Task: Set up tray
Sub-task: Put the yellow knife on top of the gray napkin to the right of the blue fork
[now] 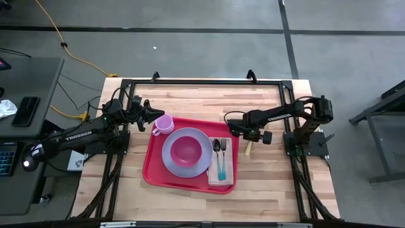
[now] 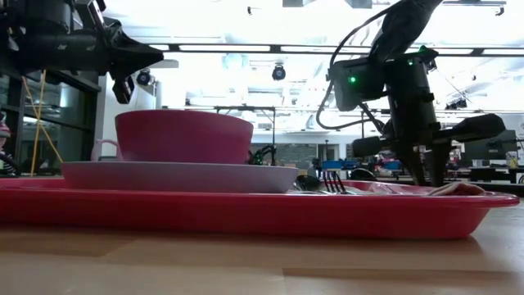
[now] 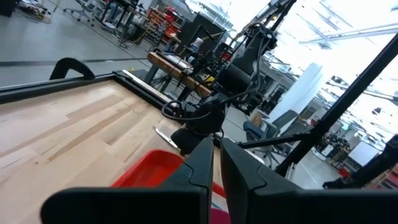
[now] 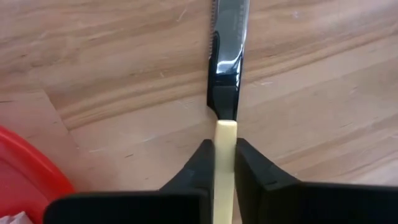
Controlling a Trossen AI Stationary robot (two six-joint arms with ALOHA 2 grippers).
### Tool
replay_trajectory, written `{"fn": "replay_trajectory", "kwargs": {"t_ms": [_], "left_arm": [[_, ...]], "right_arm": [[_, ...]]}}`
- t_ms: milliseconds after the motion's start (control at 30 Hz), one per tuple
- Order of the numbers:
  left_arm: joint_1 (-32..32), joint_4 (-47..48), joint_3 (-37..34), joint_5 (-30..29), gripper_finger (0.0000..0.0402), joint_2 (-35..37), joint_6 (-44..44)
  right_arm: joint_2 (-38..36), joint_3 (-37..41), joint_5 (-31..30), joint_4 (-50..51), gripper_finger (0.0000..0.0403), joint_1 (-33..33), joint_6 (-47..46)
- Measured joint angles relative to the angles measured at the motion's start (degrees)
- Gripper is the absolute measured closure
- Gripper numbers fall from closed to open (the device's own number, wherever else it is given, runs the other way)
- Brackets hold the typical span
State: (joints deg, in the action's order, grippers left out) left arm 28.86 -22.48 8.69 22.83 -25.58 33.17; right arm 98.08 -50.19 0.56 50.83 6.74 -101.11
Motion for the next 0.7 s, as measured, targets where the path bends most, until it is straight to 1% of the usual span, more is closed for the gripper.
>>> {"fn": "replay_trajectory", "kwargs": {"t_ms": [100,300,433,700], "left_arm": [[0.0,0.5,0.0,0.2,0.0339,0.0,-0.2],[0.0,2.7,0.0,0.3,0.0339,0.0,-0.3],[0.0,3.6,0.0,0.3,0.0339,0.0,0.0],[0.0,3.4,0.0,0.1,0.0339,0.0,0.1]], "right_arm": [[0.0,0.0,0.1,0.1,0.0393,0.0,0.9],[0.0,0.0,0.4,0.3,0.0386,0.0,1.1],[-0.3,0.0,0.4,0.6,0.0393,0.0,2.2],[-3.2,0.5,-1.1,3.2,0.0395,-0.1,2.3]]}}
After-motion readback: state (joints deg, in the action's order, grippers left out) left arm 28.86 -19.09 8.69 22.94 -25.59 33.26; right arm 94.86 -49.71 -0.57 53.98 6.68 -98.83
